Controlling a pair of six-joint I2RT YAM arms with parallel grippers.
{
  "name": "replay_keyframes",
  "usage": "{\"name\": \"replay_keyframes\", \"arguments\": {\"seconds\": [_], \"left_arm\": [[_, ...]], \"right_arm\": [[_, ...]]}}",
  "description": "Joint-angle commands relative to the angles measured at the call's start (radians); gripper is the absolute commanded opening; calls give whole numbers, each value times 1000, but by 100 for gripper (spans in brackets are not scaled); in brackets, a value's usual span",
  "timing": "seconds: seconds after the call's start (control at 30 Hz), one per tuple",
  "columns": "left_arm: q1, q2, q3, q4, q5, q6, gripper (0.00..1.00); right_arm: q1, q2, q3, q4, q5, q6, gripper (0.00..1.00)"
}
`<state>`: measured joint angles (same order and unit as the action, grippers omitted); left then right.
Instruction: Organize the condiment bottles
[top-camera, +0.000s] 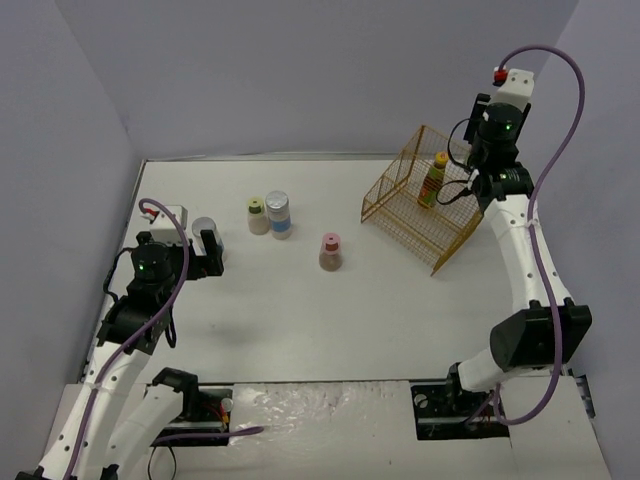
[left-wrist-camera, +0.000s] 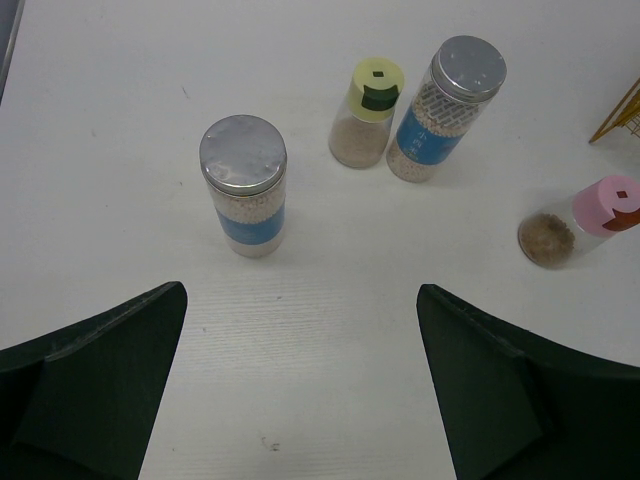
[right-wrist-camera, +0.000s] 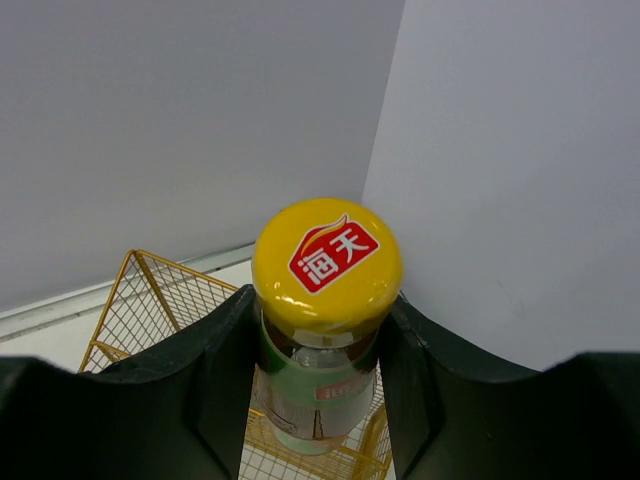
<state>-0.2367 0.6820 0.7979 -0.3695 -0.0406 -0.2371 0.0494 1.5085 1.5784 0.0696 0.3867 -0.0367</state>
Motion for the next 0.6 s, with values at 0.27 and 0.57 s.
{"name": "replay_keyframes", "arguments": {"seconds": [0.27, 0.57], "left_arm": [[-3, 2, 41, 50, 5, 10, 97], [-3, 5, 41, 51, 9, 9, 97]], "right_arm": [[-44, 50, -82, 354, -71, 58, 0], [-73, 84, -207, 426, -87, 70, 0]]}}
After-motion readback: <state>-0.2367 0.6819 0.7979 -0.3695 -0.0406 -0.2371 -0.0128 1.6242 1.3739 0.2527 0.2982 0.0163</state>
